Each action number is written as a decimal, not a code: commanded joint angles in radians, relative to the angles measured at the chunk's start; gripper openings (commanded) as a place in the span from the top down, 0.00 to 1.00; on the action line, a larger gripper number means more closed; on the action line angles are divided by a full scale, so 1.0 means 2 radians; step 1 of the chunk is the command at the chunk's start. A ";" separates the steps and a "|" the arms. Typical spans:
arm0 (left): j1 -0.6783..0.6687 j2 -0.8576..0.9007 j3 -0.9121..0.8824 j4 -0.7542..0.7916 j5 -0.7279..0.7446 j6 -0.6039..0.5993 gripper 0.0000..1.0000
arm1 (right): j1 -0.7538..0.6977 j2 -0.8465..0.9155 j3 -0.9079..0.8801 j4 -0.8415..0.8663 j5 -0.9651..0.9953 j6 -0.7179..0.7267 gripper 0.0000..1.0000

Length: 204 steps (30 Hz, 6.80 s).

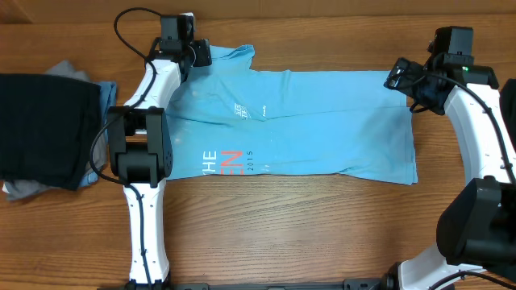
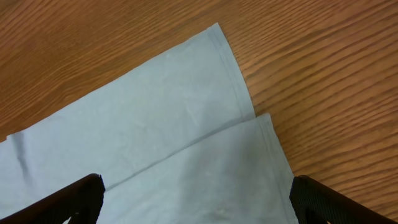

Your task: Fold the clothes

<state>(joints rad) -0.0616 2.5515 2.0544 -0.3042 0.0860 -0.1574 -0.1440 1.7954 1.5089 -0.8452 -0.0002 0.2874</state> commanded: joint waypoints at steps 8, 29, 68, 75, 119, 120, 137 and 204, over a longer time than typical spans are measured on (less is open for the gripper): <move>-0.003 0.009 0.023 -0.007 0.018 -0.019 0.37 | -0.002 -0.002 0.008 0.003 -0.001 -0.001 0.00; -0.002 0.009 0.022 -0.038 -0.027 -0.016 0.55 | -0.002 -0.002 0.008 0.003 -0.001 -0.001 0.00; -0.002 0.009 0.207 -0.236 -0.003 -0.024 0.96 | -0.002 -0.002 0.008 0.003 -0.001 -0.001 0.00; -0.002 0.009 0.239 -0.288 0.065 -0.030 0.96 | -0.002 -0.002 0.008 0.003 -0.001 -0.001 0.00; -0.002 0.009 0.239 -0.336 0.043 -0.079 0.83 | -0.057 0.179 0.008 0.274 -0.082 -0.266 0.11; -0.002 0.009 0.239 -0.336 0.041 -0.079 0.83 | -0.057 0.187 0.008 0.281 -0.089 -0.275 0.11; -0.002 0.009 0.239 -0.340 0.030 -0.079 0.75 | -0.056 0.251 0.008 0.316 -0.132 -0.318 0.30; -0.002 0.053 0.178 -0.251 -0.059 -0.111 0.53 | -0.057 0.258 0.012 0.363 -0.105 -0.303 0.96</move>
<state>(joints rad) -0.0624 2.6461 2.4134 -0.8143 0.0338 -0.4164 -0.2584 2.2978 1.5185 -0.1123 -0.2436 -0.3244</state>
